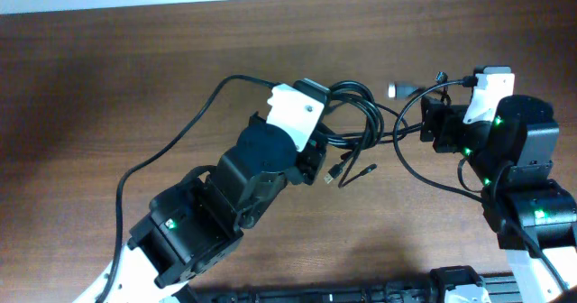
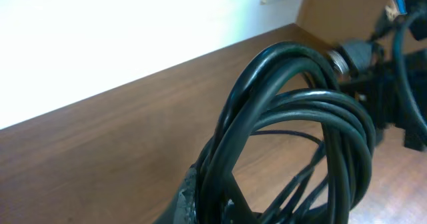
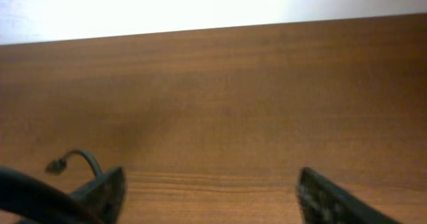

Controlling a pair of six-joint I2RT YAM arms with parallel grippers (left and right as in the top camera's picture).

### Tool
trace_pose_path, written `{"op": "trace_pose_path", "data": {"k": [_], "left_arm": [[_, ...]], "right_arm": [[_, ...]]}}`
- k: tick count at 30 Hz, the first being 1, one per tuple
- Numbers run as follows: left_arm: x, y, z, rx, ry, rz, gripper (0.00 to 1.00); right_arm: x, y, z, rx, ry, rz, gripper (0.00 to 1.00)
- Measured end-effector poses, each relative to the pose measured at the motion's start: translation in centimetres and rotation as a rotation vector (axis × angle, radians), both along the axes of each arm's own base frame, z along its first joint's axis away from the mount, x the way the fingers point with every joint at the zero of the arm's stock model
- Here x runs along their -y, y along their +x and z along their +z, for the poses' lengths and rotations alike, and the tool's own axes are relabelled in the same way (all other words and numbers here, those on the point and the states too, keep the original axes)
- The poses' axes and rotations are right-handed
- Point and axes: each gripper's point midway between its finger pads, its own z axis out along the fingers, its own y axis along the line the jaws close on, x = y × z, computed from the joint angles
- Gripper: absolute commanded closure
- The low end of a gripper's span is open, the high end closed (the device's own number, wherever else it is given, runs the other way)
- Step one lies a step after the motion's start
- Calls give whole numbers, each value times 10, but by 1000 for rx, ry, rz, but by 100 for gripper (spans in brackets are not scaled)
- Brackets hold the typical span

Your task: Untangle cables

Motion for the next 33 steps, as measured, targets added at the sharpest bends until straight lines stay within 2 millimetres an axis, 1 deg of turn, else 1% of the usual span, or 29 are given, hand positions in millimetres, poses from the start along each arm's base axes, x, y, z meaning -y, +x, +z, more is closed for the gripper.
{"op": "trace_pose_path", "data": {"k": [3, 5, 7, 8, 11, 14, 17, 19, 21, 23, 24, 25, 28, 30, 32, 33], "left_arm": [[-7, 5, 1, 16, 12, 45, 100], [-19, 12, 3, 41, 34, 122, 100], [-26, 16, 4, 55, 45, 163, 100], [-30, 18, 5, 63, 52, 188, 100], [-36, 18, 2, 60, 76, 210, 100], [-38, 18, 1, 60, 82, 217, 100], [-38, 18, 2, 60, 80, 216, 100], [-34, 16, 3, 57, 66, 194, 100], [-27, 15, 7, 59, 37, 161, 100], [-19, 14, 12, 65, 1, 129, 100], [-17, 13, 12, 63, -2, 119, 100], [-10, 12, 12, 58, -15, 92, 100], [3, 13, 5, 35, -15, 47, 100], [7, 14, 1, 26, -9, 36, 100], [9, 14, 4, 34, -23, 31, 100], [10, 15, 6, 39, -30, 30, 100]], "right_arm": [[-2, -3, 1, 1, 6, 12, 7], [-6, -8, 10, 32, 19, 31, 4], [-7, -14, 17, 60, 21, 38, 2], [-7, -19, 25, 88, 25, 41, 2], [-8, -29, 38, 142, 26, 45, 0], [-14, -35, 45, 168, 43, 79, 1], [-27, -38, 47, 171, 76, 146, 1], [-42, -42, 49, 171, 117, 227, 1], [-52, -45, 52, 177, 144, 284, 1], [-67, -49, 59, 198, 182, 370, 1], [-74, -51, 64, 214, 198, 415, 1], [-82, -54, 70, 235, 217, 469, 1], [-98, -63, 80, 266, 254, 575, 1], [-105, -68, 85, 278, 272, 630, 0], [-113, -75, 87, 277, 294, 685, 0], [-114, -76, 87, 277, 298, 696, 3]]}}
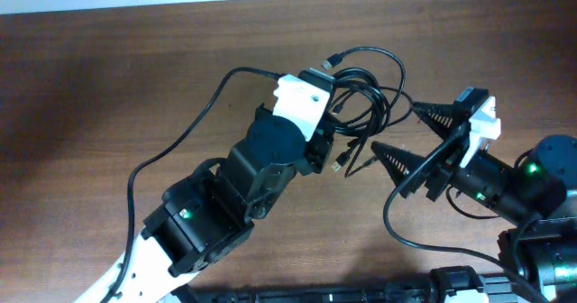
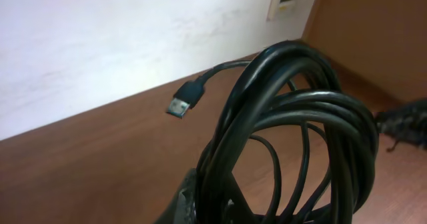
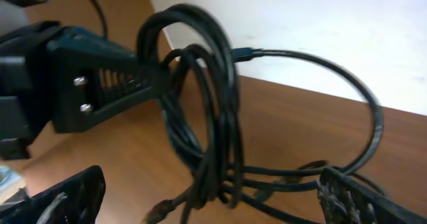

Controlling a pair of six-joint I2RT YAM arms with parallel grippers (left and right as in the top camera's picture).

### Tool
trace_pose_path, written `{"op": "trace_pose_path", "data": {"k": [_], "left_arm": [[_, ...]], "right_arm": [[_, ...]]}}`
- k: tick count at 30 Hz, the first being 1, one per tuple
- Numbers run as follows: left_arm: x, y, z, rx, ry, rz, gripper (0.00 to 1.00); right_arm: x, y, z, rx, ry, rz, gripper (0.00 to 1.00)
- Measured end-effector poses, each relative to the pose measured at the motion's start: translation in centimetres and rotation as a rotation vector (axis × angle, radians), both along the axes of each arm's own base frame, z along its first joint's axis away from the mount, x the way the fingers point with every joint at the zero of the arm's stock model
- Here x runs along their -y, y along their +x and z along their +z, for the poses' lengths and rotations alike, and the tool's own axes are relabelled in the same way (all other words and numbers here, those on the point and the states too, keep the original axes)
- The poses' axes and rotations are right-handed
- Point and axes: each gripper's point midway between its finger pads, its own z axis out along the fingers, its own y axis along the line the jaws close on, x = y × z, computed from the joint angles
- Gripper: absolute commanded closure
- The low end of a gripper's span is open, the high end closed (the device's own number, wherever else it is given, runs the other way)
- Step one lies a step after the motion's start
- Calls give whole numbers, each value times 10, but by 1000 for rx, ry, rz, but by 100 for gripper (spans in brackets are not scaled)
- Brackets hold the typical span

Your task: Untangle cables

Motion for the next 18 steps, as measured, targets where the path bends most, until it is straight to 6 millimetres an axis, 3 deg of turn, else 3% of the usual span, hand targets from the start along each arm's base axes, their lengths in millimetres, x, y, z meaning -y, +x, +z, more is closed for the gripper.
{"op": "trace_pose_path", "data": {"k": [1, 2, 3, 4, 6, 7, 8, 14, 15, 16, 18], "left_arm": [[2, 0, 3, 6, -12, -8, 100], [4, -1, 5, 10, -24, -19, 100], [10, -3, 9, 12, -44, -48, 100], [13, -5, 11, 14, -56, -67, 100], [19, -8, 13, 11, -72, -103, 100], [20, -10, 13, 9, -75, -113, 100], [24, -13, 13, 4, -82, -139, 100], [32, -20, 16, -6, -108, -207, 100], [33, -20, 17, -5, -110, -210, 58], [33, -20, 17, -5, -111, -212, 3], [36, -22, 19, 0, -117, -237, 1]], "right_arm": [[-2, -2, 0, -1, 4, 15, 15], [-3, -3, 2, 4, 6, 24, 38], [-4, -3, 3, 12, 8, 29, 53], [-4, -3, 5, 19, 9, 32, 60], [-5, -3, 8, 35, 10, 37, 64], [-5, -3, 8, 35, 12, 38, 81], [-5, -3, 8, 42, 7, 39, 92], [-5, -3, 8, 32, 13, 37, 96], [-5, -3, 8, 32, 13, 37, 96], [-5, -3, 8, 32, 13, 37, 96], [-4, -3, 6, 25, 12, 34, 96]]}}
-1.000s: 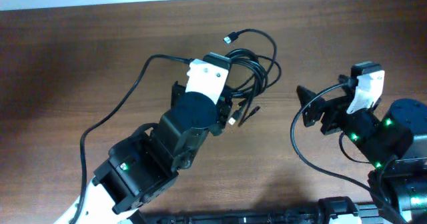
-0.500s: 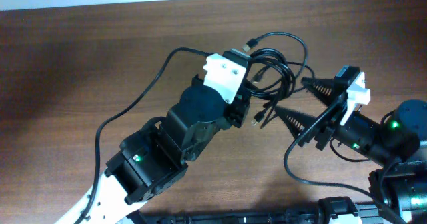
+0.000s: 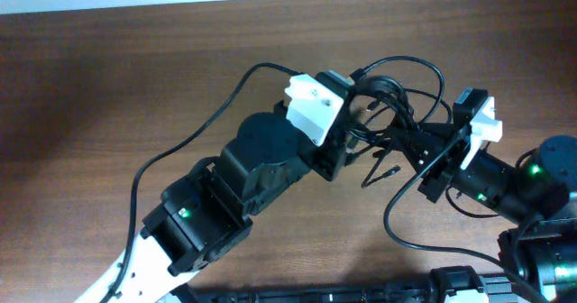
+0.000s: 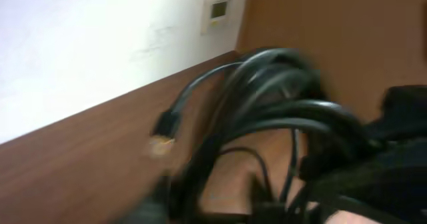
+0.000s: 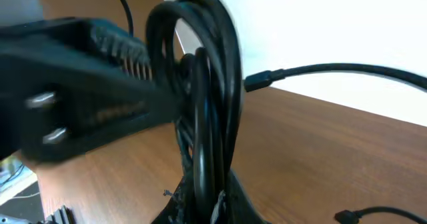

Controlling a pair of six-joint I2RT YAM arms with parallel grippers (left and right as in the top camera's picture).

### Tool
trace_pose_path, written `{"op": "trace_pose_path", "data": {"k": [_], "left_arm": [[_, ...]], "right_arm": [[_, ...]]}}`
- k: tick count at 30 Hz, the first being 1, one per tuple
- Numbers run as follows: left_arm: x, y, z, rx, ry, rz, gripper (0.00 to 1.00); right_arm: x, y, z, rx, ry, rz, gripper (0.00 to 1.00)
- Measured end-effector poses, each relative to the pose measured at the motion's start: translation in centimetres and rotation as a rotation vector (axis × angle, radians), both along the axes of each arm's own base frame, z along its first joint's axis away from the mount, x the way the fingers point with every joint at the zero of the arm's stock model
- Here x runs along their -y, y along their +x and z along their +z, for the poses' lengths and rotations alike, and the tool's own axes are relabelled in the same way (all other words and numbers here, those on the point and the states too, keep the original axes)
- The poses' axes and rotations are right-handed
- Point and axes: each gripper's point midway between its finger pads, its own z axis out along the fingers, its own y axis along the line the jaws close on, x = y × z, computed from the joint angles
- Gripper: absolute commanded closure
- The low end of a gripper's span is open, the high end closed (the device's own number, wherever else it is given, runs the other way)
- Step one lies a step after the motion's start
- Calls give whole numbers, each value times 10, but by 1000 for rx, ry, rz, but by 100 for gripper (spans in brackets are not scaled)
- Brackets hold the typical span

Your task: Untangle cables

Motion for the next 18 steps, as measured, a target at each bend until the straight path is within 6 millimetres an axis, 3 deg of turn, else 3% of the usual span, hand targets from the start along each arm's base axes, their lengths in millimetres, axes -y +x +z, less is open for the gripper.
{"op": "trace_pose_path", "data": {"k": [3, 10, 17, 18], "left_arm": [[-4, 3, 3, 29, 15, -7, 1], [-36, 5, 19, 168, 104, -12, 1], [-15, -38, -11, 280, 293, -379, 0], [-14, -39, -13, 281, 297, -391, 5]], "right_arm": [[6, 4, -13, -32, -39, -44, 96], [6, -1, -28, 70, -209, 10, 96], [-3, -20, -44, 84, -272, 136, 96], [-5, -23, -45, 88, -271, 155, 96]]}}
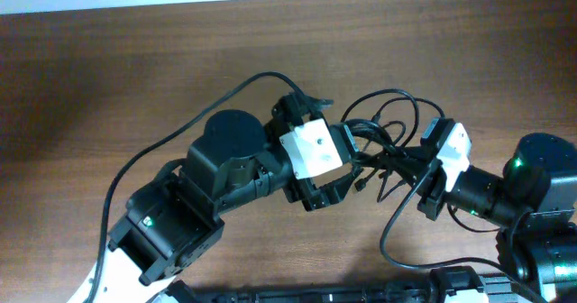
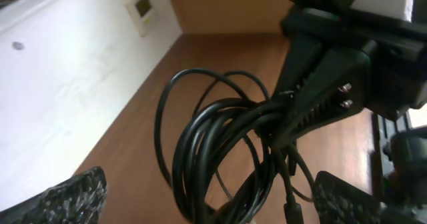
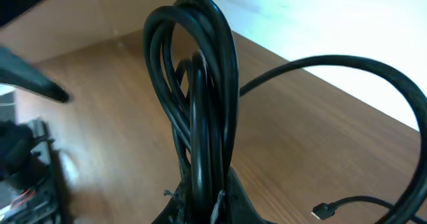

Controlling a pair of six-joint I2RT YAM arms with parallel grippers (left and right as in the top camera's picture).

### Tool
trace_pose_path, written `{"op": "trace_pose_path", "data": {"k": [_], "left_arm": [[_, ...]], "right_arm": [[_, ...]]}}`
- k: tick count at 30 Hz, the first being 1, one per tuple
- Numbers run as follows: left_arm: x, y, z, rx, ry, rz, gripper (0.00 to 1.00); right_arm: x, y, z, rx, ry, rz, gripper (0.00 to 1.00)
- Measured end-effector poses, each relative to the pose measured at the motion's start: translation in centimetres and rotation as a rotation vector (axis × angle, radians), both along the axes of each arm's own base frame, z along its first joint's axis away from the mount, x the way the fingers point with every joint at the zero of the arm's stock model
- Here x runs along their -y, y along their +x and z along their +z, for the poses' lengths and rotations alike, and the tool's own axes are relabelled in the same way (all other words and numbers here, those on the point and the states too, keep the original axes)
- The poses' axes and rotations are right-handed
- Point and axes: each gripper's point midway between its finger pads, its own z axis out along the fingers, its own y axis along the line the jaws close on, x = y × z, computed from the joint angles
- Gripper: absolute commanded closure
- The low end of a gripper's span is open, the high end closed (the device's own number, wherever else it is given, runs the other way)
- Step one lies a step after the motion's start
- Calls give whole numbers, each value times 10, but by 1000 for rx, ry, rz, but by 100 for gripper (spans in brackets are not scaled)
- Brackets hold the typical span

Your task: Untangle cables

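Note:
A bundle of black cables (image 1: 374,141) hangs coiled above the brown table (image 1: 108,68). My right gripper (image 1: 389,163) is shut on its lower part; in the right wrist view the loops (image 3: 200,84) rise straight out of the right gripper (image 3: 208,199). My left gripper (image 2: 213,201) is open, its fingers (image 2: 63,197) spread wide on either side of the bundle (image 2: 220,137) without gripping it. The right gripper's finger (image 2: 323,104) shows behind the coil. One long cable (image 1: 171,150) trails from the bundle to the left.
A thin cable loop (image 1: 392,226) lies on the table near the right arm. A small plug (image 3: 322,211) rests on the wood to the right. A black rail (image 1: 315,294) runs along the front edge. A white wall (image 2: 80,71) stands behind the table.
My left gripper has let go of the bundle and now stands open around it. The left arm's wrist has turned and dropped toward the front. The right gripper still holds the coil.
At first my left gripper held the bundle while the right stood open far right. Then the right gripper faced the coil with its fingers wide apart. After that it was shut on the coil beside the left's fingers. Now only the right holds it.

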Motion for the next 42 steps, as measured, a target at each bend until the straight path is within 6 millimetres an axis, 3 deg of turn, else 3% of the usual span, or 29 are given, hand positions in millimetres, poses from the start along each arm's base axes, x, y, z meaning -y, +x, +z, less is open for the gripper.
{"op": "trace_pose_path", "data": {"k": [4, 5, 6, 8, 17, 23, 33, 42], "left_arm": [[7, 2, -10, -3, 28, -29, 40], [9, 3, -12, -8, 31, -32, 70], [9, 3, -12, -8, 33, -34, 88], [10, 2, -13, -9, 34, -42, 100], [12, -1, -12, -10, 28, -63, 100], [15, 8, -5, -59, -33, 7, 100], [-4, 46, 2, -222, -186, 343, 100], [-23, 65, 3, -337, -312, 565, 100]], "right_arm": [[-6, -10, -1, 12, -1, 69, 96], [-7, -12, -2, 13, -4, 79, 96], [-7, -12, -3, 13, -6, 83, 96], [-7, -12, -3, 22, -16, 86, 96], [-5, -11, -5, 26, -29, 75, 96], [-1, -4, -4, 37, -46, 36, 96], [0, -5, -6, 24, -52, 27, 95], [0, -5, -6, 10, -43, 23, 96]]}}
